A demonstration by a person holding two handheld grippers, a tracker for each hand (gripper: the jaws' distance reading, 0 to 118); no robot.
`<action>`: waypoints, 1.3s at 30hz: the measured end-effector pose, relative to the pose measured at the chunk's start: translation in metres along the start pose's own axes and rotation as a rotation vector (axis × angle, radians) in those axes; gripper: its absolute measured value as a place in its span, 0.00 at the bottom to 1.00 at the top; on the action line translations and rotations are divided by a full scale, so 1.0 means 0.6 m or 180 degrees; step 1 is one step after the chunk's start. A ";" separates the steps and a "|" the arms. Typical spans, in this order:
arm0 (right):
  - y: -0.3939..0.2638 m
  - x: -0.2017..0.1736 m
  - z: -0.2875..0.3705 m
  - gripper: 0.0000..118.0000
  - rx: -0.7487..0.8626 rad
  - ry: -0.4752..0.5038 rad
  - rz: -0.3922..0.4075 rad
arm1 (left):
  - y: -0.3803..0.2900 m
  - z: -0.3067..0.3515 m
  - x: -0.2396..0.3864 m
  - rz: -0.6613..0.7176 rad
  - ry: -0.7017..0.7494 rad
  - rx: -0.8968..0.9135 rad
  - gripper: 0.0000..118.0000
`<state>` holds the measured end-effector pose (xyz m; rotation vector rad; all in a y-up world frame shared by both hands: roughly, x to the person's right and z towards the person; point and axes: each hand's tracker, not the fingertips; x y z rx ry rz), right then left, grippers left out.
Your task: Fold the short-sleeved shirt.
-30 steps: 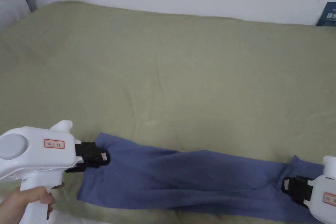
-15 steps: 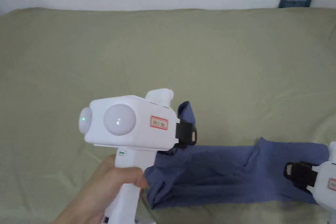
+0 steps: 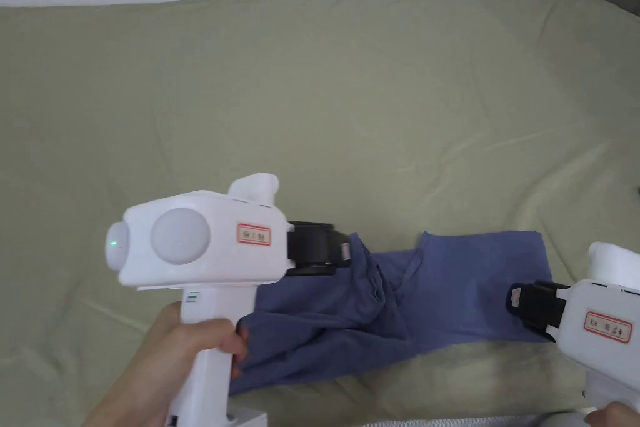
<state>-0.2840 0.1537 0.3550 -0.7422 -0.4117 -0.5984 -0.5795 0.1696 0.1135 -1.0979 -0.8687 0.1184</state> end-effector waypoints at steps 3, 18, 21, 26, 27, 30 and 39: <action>-0.002 -0.001 -0.002 0.00 0.0021 0.0025 -0.0018 | -0.013 -0.009 -0.034 0.0063 0.0265 -0.0046 0.00; -0.007 -0.022 -0.011 0.00 -0.0066 0.0045 0.0135 | -0.070 -0.193 0.060 -0.0014 -0.0172 -0.0459 0.00; -0.008 -0.026 -0.006 0.00 -0.0064 0.0011 0.0164 | -0.066 -0.182 0.076 0.0228 -0.0426 -0.0445 0.00; -0.007 -0.033 -0.001 0.00 -0.0058 -0.0002 0.0171 | -0.077 -0.179 0.109 -0.0167 -0.0491 -0.0568 0.00; -0.007 -0.035 0.001 0.00 -0.0058 0.0000 0.0176 | -0.080 -0.173 0.104 -0.0127 -0.0493 -0.0574 0.00; -0.004 -0.042 0.010 0.00 -0.0029 -0.0012 0.0205 | -0.082 -0.131 0.061 0.0266 -0.0741 -0.0491 0.00; 0.003 -0.072 0.012 0.00 0.0013 0.0013 0.0322 | -0.093 0.056 -0.164 0.0634 -0.0687 0.0046 0.48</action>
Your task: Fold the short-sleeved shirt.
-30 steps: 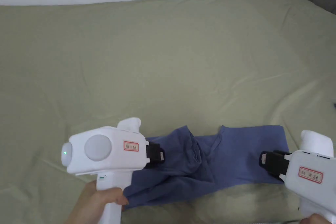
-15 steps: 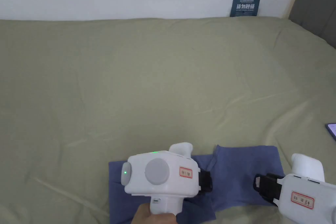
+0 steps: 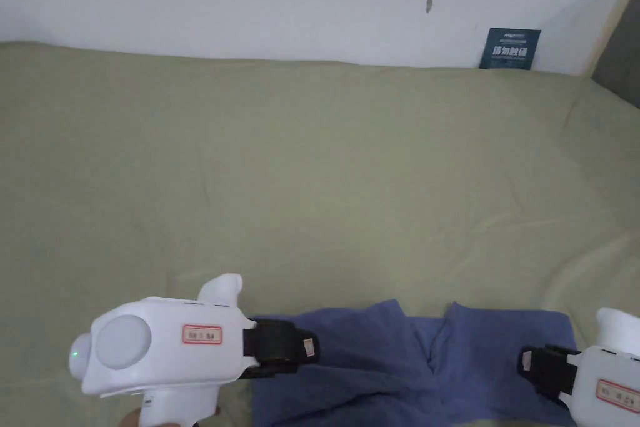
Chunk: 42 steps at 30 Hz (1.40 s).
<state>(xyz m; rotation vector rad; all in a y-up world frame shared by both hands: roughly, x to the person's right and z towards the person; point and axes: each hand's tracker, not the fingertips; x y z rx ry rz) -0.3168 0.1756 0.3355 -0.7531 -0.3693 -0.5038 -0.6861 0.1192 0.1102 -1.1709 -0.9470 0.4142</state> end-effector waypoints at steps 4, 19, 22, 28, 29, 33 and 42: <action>-0.005 -0.015 -0.009 0.00 -0.0038 0.0002 0.0073 | -0.019 0.023 -0.044 0.0186 -0.0006 0.0117 0.83; -0.011 -0.038 -0.033 0.00 -0.0215 -0.0002 0.0220 | -0.031 -0.100 -0.108 0.1240 -0.0900 -0.0382 0.43; -0.008 -0.040 -0.035 0.00 -0.0228 -0.0039 0.0259 | -0.028 -0.098 -0.106 0.1283 -0.0995 -0.0389 0.11; 0.003 -0.040 -0.039 0.00 -0.0196 -0.0057 0.0162 | -0.002 -0.013 -0.134 0.1229 -0.0897 -0.0330 0.11; 0.002 -0.044 -0.039 0.00 -0.0191 -0.0067 0.0183 | 0.013 -0.013 -0.184 0.1169 -0.0787 -0.0318 0.11; 0.001 -0.055 -0.047 0.00 -0.0234 -0.0059 0.0230 | 0.026 0.083 -0.225 0.1049 -0.0531 -0.0237 0.12; -0.004 -0.079 -0.061 0.00 -0.0303 -0.0003 0.0306 | 0.042 0.313 -0.305 0.1079 0.0448 0.0036 0.12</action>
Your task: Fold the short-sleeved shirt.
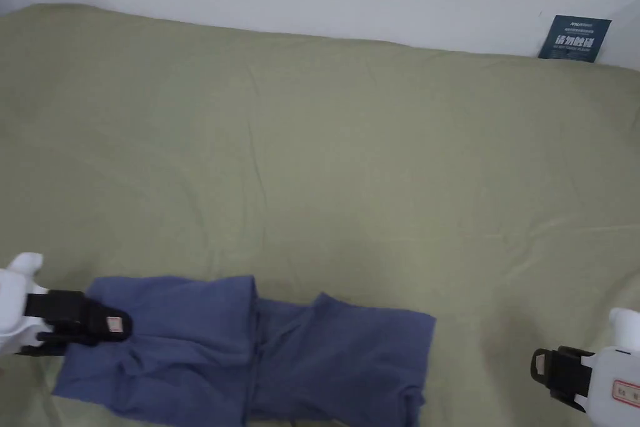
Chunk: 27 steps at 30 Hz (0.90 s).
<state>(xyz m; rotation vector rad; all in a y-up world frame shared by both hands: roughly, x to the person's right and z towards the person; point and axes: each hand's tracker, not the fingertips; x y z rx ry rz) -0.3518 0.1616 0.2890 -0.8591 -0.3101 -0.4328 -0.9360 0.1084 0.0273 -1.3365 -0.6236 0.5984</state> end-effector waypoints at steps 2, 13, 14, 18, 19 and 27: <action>-0.001 -0.002 -0.004 0.00 -0.0006 0.0007 0.0001 | -0.003 0.024 -0.009 0.0054 0.0161 0.0089 0.12; -0.011 0.015 -0.007 0.00 -0.0038 0.0077 -0.0041 | 0.016 0.039 0.130 -0.0356 0.0517 0.0224 0.12; -0.013 0.021 -0.005 0.00 -0.0030 0.0086 -0.0072 | 0.015 0.034 0.162 -0.0538 0.0544 0.0201 0.12; -0.017 0.043 0.006 0.00 0.0024 0.0082 -0.0158 | -0.008 -0.013 0.291 -0.0926 0.0859 0.0203 0.12; -0.017 0.050 0.008 0.00 0.0040 0.0093 -0.0178 | -0.033 -0.036 0.337 -0.0966 0.0849 0.0166 0.12; -0.033 0.105 0.021 0.00 0.0105 0.0072 -0.0465 | -0.109 -0.251 0.475 -0.1402 0.0428 -0.0660 0.67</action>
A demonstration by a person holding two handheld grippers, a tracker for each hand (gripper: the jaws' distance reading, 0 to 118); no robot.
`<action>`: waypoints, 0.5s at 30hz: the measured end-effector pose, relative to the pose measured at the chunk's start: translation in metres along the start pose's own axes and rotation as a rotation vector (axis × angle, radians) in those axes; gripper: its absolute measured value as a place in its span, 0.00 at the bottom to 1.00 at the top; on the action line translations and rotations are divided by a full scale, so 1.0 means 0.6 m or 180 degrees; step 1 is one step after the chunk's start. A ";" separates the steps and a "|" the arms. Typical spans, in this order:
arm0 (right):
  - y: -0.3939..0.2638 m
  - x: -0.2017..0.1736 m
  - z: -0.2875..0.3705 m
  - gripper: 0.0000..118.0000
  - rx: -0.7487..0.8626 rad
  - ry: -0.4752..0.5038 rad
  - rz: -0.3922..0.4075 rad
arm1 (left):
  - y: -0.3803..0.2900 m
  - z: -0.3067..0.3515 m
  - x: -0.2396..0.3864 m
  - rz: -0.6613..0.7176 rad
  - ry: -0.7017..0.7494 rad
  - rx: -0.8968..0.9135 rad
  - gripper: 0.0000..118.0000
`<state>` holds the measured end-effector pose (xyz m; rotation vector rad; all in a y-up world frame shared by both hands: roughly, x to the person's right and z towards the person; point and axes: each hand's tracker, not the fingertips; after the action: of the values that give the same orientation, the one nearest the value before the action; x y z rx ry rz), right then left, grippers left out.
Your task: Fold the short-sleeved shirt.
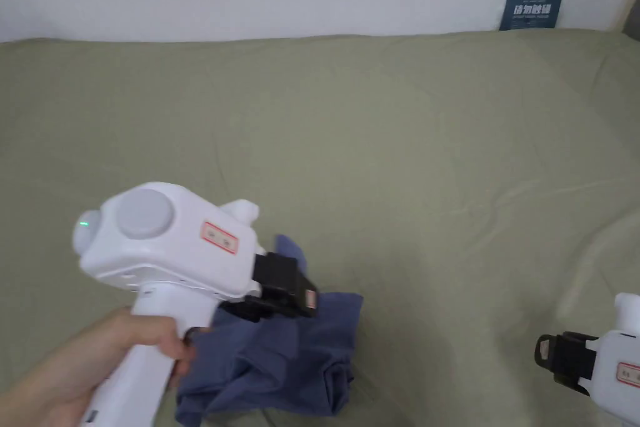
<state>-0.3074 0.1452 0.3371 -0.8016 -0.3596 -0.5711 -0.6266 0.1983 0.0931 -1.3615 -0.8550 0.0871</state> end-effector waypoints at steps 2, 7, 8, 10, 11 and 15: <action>-0.003 0.010 0.006 0.00 -0.0010 -0.0029 -0.0049 | 0.001 -0.045 0.014 0.0017 -0.0177 -0.0200 0.75; -0.005 0.031 0.018 0.00 0.0009 -0.0073 -0.0100 | 0.011 -0.043 0.001 0.0000 -0.0137 -0.0068 0.75; -0.004 0.032 0.017 0.00 0.0013 -0.0086 -0.0108 | 0.009 -0.024 -0.008 -0.0015 -0.0116 0.0014 0.74; -0.004 0.032 0.016 0.00 0.0026 -0.0105 -0.0109 | 0.000 0.006 -0.028 0.0013 -0.0002 0.0227 0.73; -0.004 0.032 0.016 0.00 0.0031 -0.0101 -0.0109 | 0.002 0.013 -0.052 0.0047 0.0077 0.0327 0.71; -0.004 0.022 0.007 0.00 0.0014 -0.0048 -0.0084 | -0.005 0.016 -0.126 0.0219 0.0392 0.0412 0.07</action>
<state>-0.2988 0.1428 0.3479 -0.7983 -0.3857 -0.5890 -0.6865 0.1658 0.0591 -1.2614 -0.6881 0.1089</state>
